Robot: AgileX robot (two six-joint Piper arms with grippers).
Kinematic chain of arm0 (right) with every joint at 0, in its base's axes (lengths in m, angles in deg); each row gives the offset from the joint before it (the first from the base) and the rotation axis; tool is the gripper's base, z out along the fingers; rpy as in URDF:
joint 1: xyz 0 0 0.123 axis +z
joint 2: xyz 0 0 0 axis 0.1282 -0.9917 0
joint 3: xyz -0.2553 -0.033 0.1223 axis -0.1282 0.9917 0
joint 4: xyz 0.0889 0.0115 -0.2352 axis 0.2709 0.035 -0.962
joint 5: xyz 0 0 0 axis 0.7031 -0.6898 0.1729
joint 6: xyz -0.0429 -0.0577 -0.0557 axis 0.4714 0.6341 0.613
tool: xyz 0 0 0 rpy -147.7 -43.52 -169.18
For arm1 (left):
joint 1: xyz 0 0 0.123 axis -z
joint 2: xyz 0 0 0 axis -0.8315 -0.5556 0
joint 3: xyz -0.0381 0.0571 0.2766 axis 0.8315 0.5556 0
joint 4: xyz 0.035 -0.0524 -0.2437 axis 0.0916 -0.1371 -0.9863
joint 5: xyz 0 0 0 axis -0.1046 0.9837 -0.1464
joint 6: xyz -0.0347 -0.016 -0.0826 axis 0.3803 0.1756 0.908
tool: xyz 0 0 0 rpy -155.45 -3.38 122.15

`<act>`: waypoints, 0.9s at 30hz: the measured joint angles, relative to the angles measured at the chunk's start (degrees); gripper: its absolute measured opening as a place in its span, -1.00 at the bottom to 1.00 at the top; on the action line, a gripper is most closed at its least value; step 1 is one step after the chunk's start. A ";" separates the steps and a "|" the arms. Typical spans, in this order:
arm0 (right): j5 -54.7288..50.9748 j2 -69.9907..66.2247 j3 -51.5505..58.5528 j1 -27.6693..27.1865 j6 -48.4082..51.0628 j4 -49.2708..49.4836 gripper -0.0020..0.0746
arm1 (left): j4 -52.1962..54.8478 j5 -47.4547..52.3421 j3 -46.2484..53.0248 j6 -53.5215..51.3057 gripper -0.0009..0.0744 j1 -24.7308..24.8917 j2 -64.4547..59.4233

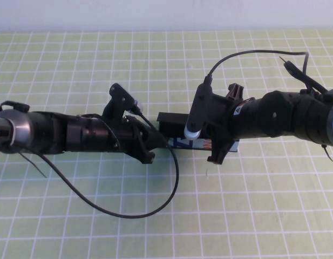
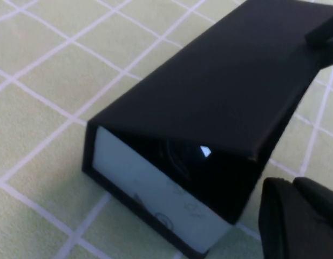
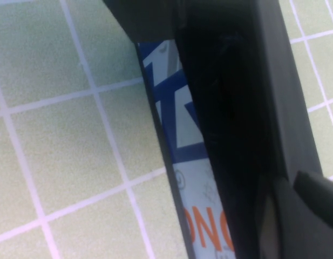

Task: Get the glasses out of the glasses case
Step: Pick up the glasses from the glasses case

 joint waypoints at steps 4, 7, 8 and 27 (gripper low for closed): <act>0.00 0.00 0.00 0.00 0.00 0.09 -0.92 | 0.00 -0.13 -1.77 -0.64 -0.99 0.00 -0.27; 0.16 0.00 0.00 0.00 0.00 0.25 -0.92 | 0.00 -0.13 -3.34 -0.76 -0.99 0.00 -0.40; 0.27 0.00 0.00 0.00 0.00 0.27 -0.92 | 0.00 -0.03 -3.91 -0.85 -0.99 0.00 -0.69; 0.47 0.00 0.00 0.00 -0.11 1.24 -0.92 | -0.68 1.19 -6.93 -2.62 -0.99 0.00 -4.99</act>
